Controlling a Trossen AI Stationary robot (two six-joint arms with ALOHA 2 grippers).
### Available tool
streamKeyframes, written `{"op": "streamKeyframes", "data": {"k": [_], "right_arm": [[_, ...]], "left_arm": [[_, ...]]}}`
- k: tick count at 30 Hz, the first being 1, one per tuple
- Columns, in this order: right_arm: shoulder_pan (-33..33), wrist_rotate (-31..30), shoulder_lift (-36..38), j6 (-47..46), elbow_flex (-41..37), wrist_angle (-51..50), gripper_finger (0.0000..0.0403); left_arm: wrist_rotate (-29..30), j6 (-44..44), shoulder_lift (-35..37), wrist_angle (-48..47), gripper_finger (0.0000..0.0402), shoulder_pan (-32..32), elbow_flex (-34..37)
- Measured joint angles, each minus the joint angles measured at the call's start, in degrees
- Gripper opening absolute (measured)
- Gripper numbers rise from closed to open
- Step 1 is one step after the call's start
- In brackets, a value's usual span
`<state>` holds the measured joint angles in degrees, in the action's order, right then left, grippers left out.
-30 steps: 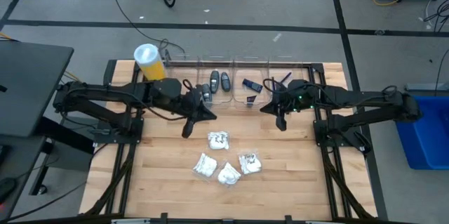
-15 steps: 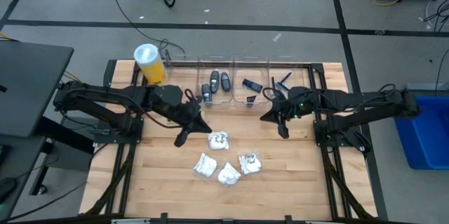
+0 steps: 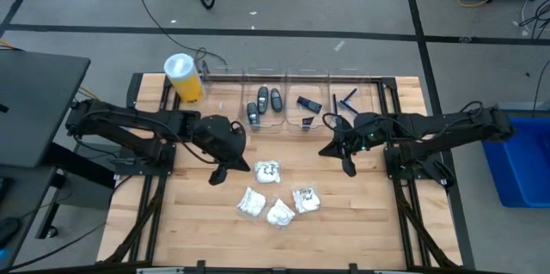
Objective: Pick & Place Travel size toiletries
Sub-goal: Put the white cotton pack into the left transparent bin
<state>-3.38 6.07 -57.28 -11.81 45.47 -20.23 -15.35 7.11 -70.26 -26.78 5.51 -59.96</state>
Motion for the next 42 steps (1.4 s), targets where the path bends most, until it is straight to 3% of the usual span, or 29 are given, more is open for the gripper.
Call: {"op": "streamKeyframes", "data": {"k": [21, 42], "right_arm": [[-1.3, -2.0, 0.0, -0.9, 0.0, 0.0, 0.0008], [-1.3, -3.5, 0.0, -0.8, 0.0, -0.1, 0.0008]], "left_arm": [[4.4, 3.2, 0.0, 0.8, 0.0015, 0.1, 12.3], [18.2, 5.8, -0.2, 27.5, 0.0012, 3.6, 30.0]]}}
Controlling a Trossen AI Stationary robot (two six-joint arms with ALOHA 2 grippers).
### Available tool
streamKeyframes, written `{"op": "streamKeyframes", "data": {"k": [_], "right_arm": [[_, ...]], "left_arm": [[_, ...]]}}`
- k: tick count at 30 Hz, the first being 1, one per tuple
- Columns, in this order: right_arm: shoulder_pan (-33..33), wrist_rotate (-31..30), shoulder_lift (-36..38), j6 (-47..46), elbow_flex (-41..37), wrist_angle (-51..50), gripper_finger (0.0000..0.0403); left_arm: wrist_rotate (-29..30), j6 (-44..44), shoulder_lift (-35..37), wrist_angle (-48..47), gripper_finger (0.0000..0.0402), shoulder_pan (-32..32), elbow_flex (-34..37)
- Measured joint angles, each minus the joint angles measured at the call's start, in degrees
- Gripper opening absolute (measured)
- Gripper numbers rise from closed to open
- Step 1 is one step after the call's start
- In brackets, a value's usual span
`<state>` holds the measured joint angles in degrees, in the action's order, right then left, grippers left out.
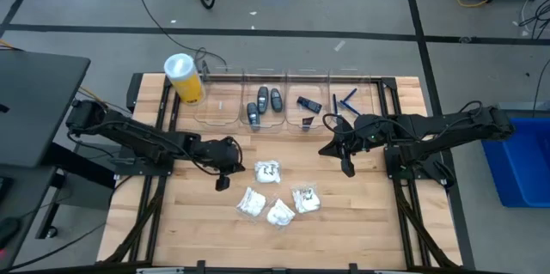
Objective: Pick & Place Travel size toiletries
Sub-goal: Put the white cotton pack into the left transparent bin
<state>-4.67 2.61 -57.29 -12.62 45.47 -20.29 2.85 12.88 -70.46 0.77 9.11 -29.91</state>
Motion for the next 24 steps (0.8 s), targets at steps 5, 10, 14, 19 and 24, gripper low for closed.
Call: {"op": "streamKeyframes", "data": {"k": [5, 10, 14, 19, 24], "right_arm": [[0.0, 0.0, 0.0, 0.0, 0.0, 0.0, 0.0009], [0.0, 0.0, 0.0, 0.0, 0.0, 0.0, 0.0008], [0.0, 0.0, 0.0, 0.0, 0.0, 0.0, 0.0009], [0.0, 0.0, 0.0, 0.0, 0.0, 0.0, 0.0008], [0.0, 0.0, 0.0, 0.6, 0.0, 0.0, 0.0009]], "left_arm": [[2.9, 0.5, 0.0, 6.9, 0.0012, 0.2, 3.6], [4.1, 1.4, 0.0, 9.1, 0.0021, 0.2, 5.1], [4.1, 1.0, 0.0, 9.2, 0.0022, 0.2, 5.1], [4.1, 3.3, 0.0, 9.3, 0.002, 0.2, 5.1], [6.6, 6.3, -2.2, 10.7, 0.0019, 0.2, 5.1]]}}
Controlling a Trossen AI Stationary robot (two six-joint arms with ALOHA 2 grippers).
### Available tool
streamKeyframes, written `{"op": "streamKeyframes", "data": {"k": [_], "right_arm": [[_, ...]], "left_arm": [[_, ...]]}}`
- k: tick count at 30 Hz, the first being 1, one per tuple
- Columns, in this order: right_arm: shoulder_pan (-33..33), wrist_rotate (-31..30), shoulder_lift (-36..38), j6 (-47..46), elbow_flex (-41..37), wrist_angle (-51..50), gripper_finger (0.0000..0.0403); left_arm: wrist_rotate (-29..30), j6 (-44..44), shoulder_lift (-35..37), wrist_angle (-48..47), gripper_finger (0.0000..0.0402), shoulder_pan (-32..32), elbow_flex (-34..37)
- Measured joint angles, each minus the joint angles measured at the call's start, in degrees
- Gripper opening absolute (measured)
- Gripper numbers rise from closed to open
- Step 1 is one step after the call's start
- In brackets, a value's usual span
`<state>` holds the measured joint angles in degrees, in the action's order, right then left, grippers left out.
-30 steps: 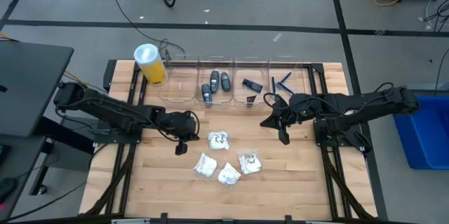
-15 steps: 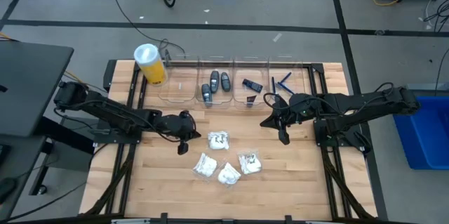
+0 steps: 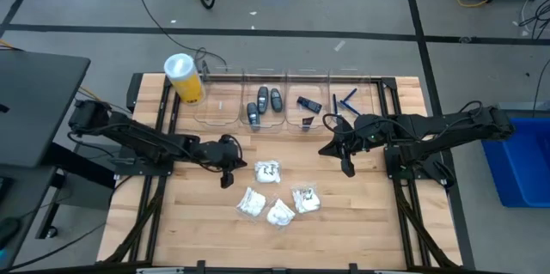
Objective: Pick & Place Travel size toiletries
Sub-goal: Put the white cotton pack into the left transparent bin
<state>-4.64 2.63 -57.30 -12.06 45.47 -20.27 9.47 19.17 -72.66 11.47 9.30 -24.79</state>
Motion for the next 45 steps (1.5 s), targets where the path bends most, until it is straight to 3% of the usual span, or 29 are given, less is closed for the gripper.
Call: {"op": "streamKeyframes", "data": {"k": [4, 11, 21, 27, 36, 45], "right_arm": [[0.0, 0.0, 0.0, 1.1, 0.0, 0.4, 0.0008], [0.0, 0.0, 0.0, 1.2, 0.0, 1.7, 0.0008], [0.0, 0.0, 0.0, 1.3, 0.0, 1.7, 0.0008], [0.0, 0.5, 0.0, 1.3, 0.0, 1.7, 0.0008], [0.0, 0.6, 0.0, 2.4, 0.0, 1.7, 0.0008], [0.0, 0.6, 0.0, 2.5, 0.0, 1.6, 0.0008]], "left_arm": [[1.0, 2.2, -4.0, 5.8, 0.0011, 0.0, -0.2], [4.7, 3.8, -10.6, 6.5, 0.001, 0.0, -2.9], [1.6, -5.0, -15.5, 9.2, 0.0049, 0.0, -3.2], [1.6, -7.6, -15.7, 9.1, 0.009, -0.3, -3.2], [0.6, -7.6, -15.5, 8.9, 0.0184, -2.8, -3.2], [-10.7, -13.7, -15.5, 8.5, 0.0233, -7.4, -3.2]]}}
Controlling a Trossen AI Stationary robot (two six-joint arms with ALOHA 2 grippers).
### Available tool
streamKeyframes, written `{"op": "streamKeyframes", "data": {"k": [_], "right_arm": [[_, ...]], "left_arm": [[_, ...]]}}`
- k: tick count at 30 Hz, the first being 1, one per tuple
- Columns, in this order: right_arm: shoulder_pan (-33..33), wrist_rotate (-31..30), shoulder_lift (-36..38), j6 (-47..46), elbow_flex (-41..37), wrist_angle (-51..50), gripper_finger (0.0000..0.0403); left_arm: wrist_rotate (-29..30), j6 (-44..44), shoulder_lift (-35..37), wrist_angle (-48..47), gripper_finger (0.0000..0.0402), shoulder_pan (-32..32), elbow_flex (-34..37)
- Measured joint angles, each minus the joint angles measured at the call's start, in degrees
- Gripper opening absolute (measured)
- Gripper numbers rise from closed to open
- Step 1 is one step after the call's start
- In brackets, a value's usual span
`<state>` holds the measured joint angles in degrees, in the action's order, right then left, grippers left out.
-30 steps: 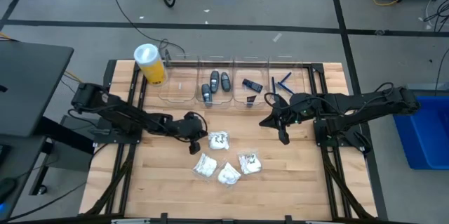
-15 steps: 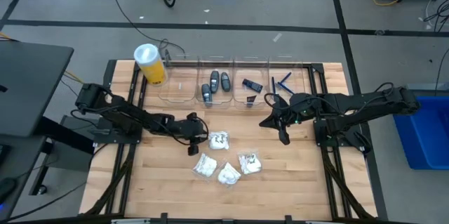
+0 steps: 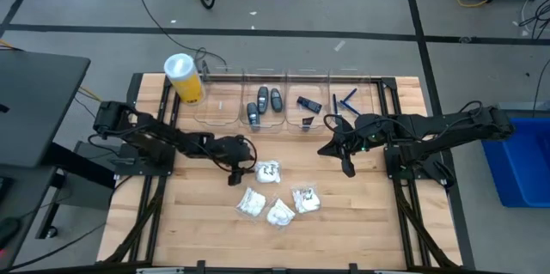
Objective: Pick & Place Travel size toiletries
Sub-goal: Put the white cotton pack into the left transparent bin
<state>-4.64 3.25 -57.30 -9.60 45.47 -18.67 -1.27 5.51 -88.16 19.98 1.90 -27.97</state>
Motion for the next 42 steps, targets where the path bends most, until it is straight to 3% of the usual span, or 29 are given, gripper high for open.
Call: {"op": "streamKeyframes", "data": {"k": [17, 28, 42], "right_arm": [[0.0, 0.0, 0.0, 0.1, 0.0, -0.4, 0.0008], [0.1, -0.1, 0.0, 1.1, 0.0, -0.4, 0.0007], [0.1, -0.2, 0.0, 1.3, 0.0, -0.4, 0.0008]], "left_arm": [[-12.2, -13.2, -2.3, 0.9, 0.0231, -7.2, -0.1], [-13.5, -15.3, -2.9, 0.9, 0.0227, -9.3, 0.0], [-13.4, -16.9, -2.9, 1.0, 0.0178, -9.3, 0.0]]}}
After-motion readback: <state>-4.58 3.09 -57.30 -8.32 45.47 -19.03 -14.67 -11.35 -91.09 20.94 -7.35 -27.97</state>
